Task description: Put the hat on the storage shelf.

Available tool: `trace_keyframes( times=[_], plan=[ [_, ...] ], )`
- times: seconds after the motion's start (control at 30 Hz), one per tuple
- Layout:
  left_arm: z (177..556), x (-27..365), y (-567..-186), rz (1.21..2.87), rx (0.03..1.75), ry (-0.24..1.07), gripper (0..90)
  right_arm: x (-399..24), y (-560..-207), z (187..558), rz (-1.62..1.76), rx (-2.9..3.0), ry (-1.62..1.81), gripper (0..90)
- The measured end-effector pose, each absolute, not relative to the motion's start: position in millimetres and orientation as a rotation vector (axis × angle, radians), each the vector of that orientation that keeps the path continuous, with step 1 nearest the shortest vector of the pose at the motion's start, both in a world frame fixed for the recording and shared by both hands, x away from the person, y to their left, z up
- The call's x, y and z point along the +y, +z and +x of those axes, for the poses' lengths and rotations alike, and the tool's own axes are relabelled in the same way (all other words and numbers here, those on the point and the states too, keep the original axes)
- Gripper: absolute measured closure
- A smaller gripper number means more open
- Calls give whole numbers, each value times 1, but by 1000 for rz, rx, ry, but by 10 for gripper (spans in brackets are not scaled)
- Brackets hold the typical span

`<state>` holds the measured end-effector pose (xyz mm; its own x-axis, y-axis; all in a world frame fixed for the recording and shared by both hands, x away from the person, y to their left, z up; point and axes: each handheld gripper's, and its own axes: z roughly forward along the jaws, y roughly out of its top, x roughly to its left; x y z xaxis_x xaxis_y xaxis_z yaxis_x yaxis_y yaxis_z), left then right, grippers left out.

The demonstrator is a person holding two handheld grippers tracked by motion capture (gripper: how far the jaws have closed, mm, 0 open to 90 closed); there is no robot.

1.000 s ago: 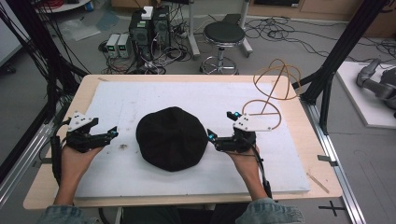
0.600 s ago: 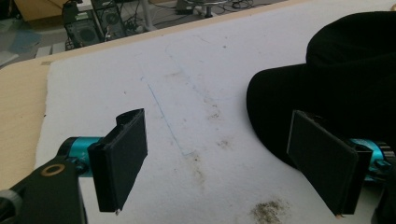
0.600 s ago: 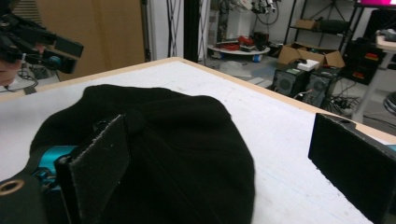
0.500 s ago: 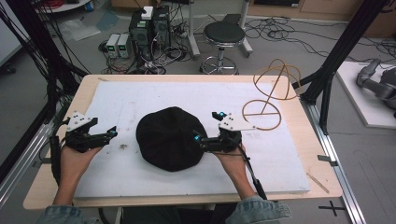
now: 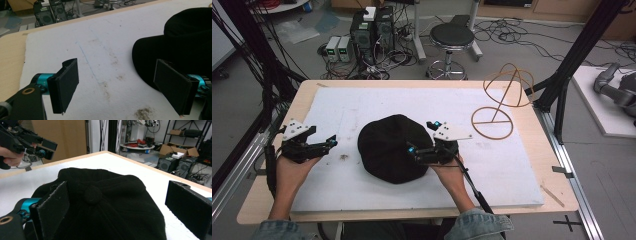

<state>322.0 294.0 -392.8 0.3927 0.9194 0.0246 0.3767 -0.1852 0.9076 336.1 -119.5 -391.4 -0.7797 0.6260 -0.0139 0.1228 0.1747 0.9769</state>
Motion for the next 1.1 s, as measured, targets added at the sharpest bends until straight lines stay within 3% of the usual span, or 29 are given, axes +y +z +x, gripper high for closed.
trace_keyframes(
  times=[0.6, 0.7, 0.93, 1.1],
  plan=[
    [322, 295, -393, 1757, 1133, 756, 205, -95, -405, 341, 703, 2132, 1651, 79],
    [322, 295, -393, 1757, 1132, 756, 205, -92, -408, 342, 682, 2162, 1649, 161],
    [322, 295, -392, 1757, 1130, 756, 205, -83, -416, 346, 699, 2194, 1613, 166],
    [322, 297, -393, 1755, 1134, 760, 205, -82, -418, 346, 695, 2210, 1595, 253]
  ],
)
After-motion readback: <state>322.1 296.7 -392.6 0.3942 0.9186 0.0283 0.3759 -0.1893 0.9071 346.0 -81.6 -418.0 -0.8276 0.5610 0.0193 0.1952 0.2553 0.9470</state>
